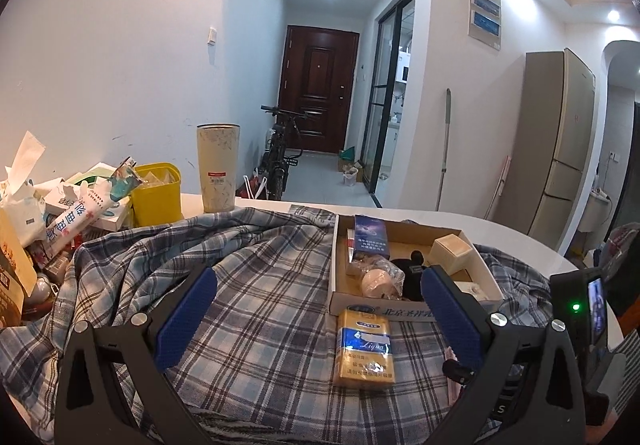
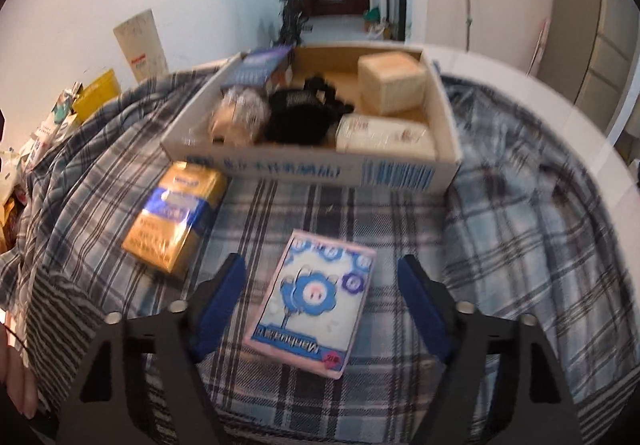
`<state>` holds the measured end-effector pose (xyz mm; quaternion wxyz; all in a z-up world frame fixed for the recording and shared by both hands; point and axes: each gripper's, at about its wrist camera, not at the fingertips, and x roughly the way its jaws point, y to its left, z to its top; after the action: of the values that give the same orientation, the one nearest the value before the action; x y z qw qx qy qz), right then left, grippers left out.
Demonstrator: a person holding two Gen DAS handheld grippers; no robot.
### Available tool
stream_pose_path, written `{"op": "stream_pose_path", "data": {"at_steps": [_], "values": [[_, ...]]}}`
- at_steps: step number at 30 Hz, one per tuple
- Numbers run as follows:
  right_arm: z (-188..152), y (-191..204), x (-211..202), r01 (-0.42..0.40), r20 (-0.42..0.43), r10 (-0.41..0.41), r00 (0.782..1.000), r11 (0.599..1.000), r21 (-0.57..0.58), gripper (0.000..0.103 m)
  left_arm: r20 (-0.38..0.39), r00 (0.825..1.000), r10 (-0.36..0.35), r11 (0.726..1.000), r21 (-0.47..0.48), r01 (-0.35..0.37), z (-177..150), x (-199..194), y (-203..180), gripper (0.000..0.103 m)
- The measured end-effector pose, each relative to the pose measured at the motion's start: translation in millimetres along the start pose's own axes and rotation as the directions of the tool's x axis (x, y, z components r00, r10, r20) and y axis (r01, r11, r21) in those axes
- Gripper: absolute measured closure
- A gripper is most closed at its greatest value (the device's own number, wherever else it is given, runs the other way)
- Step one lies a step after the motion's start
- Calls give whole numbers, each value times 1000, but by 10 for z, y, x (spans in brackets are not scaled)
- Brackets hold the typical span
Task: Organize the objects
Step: 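Grasp the pink Manhua tissue pack with the right tool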
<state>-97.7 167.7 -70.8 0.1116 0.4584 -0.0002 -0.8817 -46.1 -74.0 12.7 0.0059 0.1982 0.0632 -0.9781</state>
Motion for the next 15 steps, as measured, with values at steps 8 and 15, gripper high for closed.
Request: {"op": "stream_pose_path", "data": {"at_steps": [8, 15], "values": [[-85, -29, 49, -18, -54, 18, 998, 1000, -2, 52, -16, 1000, -8, 999, 32, 8, -30, 33, -67, 0], [-79, -101, -91, -38, -28, 38, 999, 999, -13, 54, -22, 1000, 2, 999, 37, -2, -38, 47, -80, 0]]}}
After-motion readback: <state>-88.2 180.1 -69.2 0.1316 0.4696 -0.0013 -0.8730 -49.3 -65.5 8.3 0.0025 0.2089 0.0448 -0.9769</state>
